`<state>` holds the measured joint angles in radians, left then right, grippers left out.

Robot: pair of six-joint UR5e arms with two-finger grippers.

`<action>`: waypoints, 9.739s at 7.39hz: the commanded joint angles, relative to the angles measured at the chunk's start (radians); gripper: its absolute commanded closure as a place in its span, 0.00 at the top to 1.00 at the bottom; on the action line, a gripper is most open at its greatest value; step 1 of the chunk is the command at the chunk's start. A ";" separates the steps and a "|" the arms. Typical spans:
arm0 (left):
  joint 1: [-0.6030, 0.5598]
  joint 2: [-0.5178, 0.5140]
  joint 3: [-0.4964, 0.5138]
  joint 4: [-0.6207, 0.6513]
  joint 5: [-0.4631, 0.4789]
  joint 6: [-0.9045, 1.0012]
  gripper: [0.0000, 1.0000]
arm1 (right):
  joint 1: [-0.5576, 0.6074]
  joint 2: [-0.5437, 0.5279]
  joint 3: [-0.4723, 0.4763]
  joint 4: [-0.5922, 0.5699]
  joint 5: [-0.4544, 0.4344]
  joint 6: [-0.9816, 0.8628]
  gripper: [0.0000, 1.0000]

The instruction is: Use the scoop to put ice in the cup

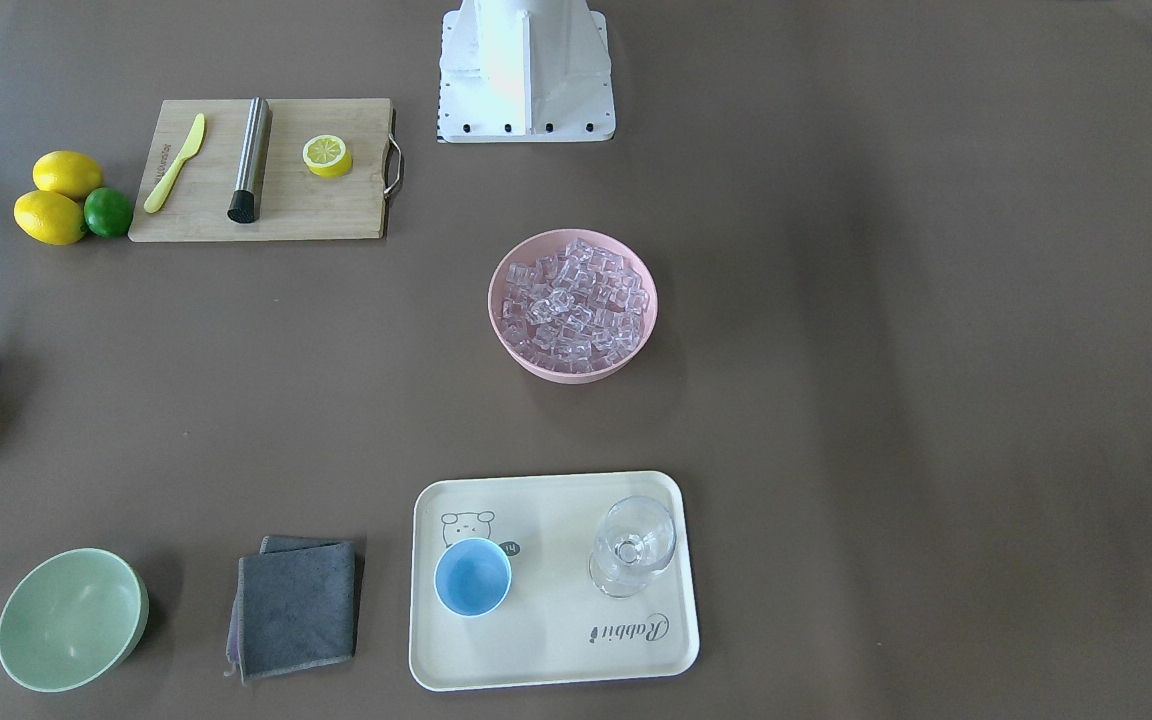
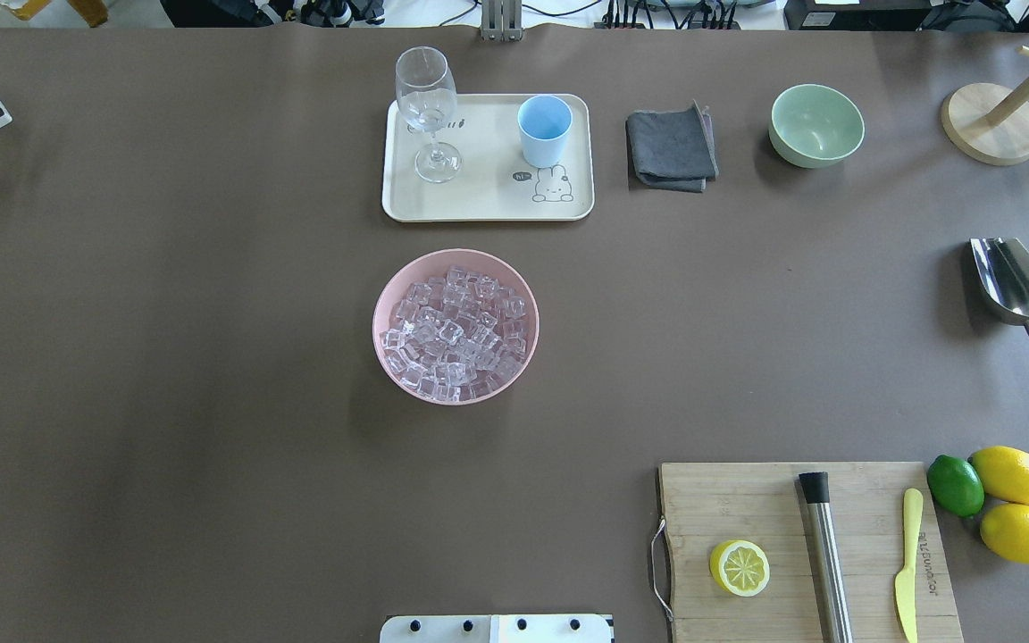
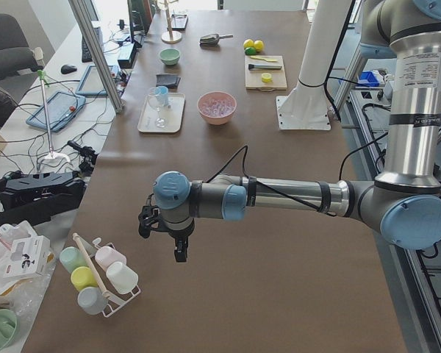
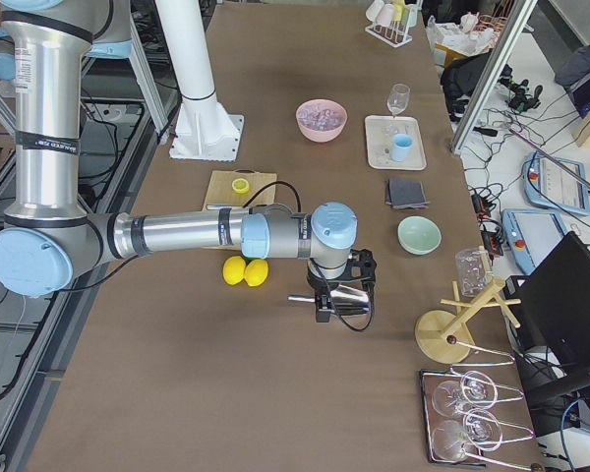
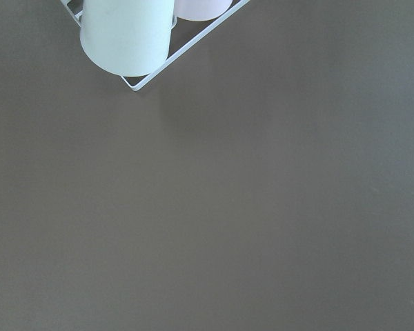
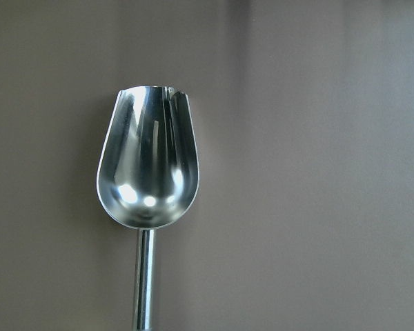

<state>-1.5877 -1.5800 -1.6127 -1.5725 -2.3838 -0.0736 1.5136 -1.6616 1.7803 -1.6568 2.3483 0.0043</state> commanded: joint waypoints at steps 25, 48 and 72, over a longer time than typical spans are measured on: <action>0.582 -0.126 -0.245 -0.305 -0.014 0.425 0.99 | -0.328 -0.193 -0.005 0.692 -0.191 0.580 1.00; 0.954 -0.288 -0.006 -0.847 0.221 0.157 0.99 | -0.460 -0.178 -0.150 0.847 -0.191 0.706 0.14; 0.986 -0.337 0.002 -0.856 0.244 0.161 0.99 | -0.517 0.260 0.444 -0.278 -0.390 -0.480 0.00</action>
<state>-0.5998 -1.9160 -1.6122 -2.4283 -2.1399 0.0874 1.0699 -1.5146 2.2427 -1.8185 2.0044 -0.4504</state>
